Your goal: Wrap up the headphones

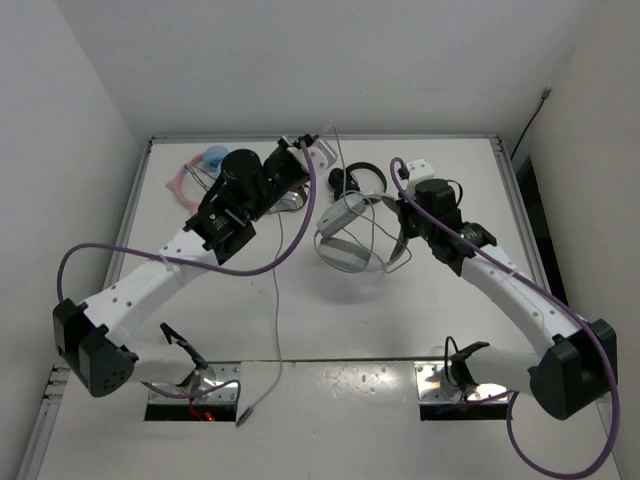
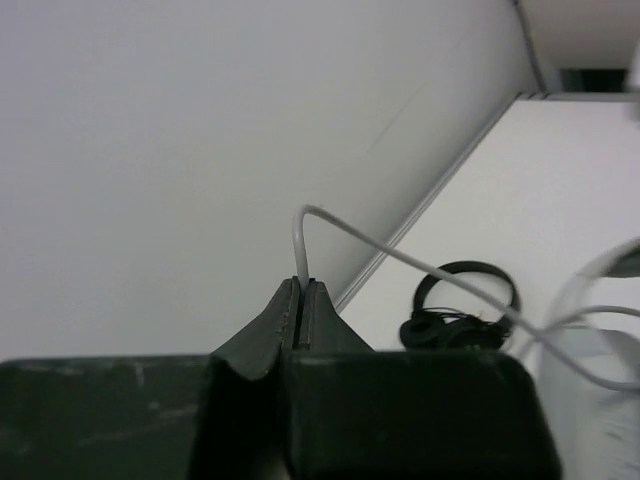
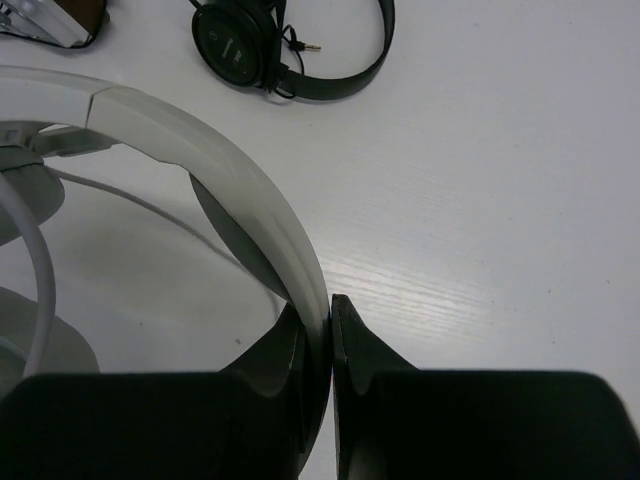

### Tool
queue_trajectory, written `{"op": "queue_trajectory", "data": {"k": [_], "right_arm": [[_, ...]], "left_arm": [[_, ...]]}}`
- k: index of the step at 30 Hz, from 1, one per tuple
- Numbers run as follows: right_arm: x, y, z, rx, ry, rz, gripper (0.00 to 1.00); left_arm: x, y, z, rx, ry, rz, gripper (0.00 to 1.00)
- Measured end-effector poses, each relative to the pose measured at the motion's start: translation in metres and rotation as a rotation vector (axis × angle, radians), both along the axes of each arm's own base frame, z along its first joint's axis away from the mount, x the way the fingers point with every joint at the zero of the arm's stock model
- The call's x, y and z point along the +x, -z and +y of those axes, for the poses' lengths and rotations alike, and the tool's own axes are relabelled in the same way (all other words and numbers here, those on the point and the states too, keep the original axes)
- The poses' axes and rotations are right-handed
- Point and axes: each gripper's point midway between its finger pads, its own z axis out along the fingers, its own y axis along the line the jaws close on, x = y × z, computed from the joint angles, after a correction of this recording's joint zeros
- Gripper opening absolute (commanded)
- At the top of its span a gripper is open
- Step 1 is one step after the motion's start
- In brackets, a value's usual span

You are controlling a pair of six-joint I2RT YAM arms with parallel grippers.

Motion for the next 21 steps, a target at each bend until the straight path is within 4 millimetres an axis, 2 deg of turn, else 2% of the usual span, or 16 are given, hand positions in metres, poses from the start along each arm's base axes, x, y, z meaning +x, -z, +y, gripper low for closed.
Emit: {"op": "queue_trajectory", "data": {"k": [6,10,12,17,21], "right_arm": [[-0.013,-0.009,-0.005,-0.045,-0.036,-0.042,0.0],[-0.023,-0.015,-0.003,-0.094,-0.074,-0.084,0.0],[-0.025,-0.016,-0.007,-0.115,-0.072,-0.097,0.0],[-0.019,-0.023,-0.03,-0.186,0.01,-0.13,0.0],[-0.018,-0.031,-0.043,-0.221,0.052,-0.158,0.0]], "left_arm": [[0.068,0.022,0.028,-0.022,-0.142,0.083,0.0],[0.098,0.044,0.041,-0.033,-0.195,0.146,0.0],[0.106,0.056,0.044,-0.034,-0.209,0.178,0.0],[0.121,0.069,0.061,-0.045,-0.253,0.209,0.0],[0.142,0.079,0.092,-0.056,-0.329,0.223,0.0]]}}
